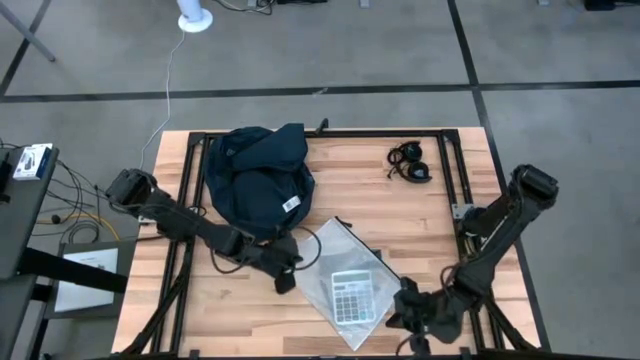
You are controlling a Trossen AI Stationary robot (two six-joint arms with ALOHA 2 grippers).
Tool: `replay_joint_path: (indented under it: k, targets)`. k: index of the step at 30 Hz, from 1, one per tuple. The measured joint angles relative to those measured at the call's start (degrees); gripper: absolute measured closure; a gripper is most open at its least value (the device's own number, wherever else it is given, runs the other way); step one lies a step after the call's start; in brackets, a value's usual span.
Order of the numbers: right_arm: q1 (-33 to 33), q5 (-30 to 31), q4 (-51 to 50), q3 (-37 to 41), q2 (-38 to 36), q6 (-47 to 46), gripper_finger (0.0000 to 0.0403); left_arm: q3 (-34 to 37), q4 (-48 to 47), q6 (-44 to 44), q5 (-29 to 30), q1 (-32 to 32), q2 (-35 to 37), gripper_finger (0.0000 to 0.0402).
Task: Unpack backpack
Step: Close the white zip lock bag
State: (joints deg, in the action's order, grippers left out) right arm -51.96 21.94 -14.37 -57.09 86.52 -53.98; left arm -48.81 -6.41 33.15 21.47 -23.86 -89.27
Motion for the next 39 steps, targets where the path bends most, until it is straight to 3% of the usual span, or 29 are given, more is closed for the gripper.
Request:
replay_joint_path:
  k: [7, 16, 23, 31, 35, 39]
  targets:
    - [-3.54, 9.32, -0.25, 5.60, 0.00, -11.75, 0.0403, 6.55, 14.66, -5.55, -0.62, 3.86, -0.39, 0.0402]
    - [-3.24, 9.61, 1.67, 12.46, 0.04, -21.53, 0.0403, 7.17, 14.09, -0.02, -3.20, 3.45, -9.85, 0.0402]
    - [1.06, 9.42, -14.76, 13.52, 0.04, -31.90, 0.0403, 4.21, 13.79, 8.75, -2.57, -2.93, -13.04, 0.0402]
    - [10.00, 9.58, -22.74, 13.54, 0.04, -27.99, 0.0403, 1.49, 13.14, 14.20, 0.20, -9.92, -13.15, 0.0402]
    - [10.43, 9.27, -16.58, 13.52, 0.04, -25.25, 0.0403, -0.42, 13.03, 14.58, 1.53, -11.08, -13.13, 0.0402]
    - [9.25, 9.08, -5.98, 13.49, 0.04, -20.47, 0.0403, -2.77, 8.09, 20.74, 6.02, -11.08, -12.40, 0.0402]
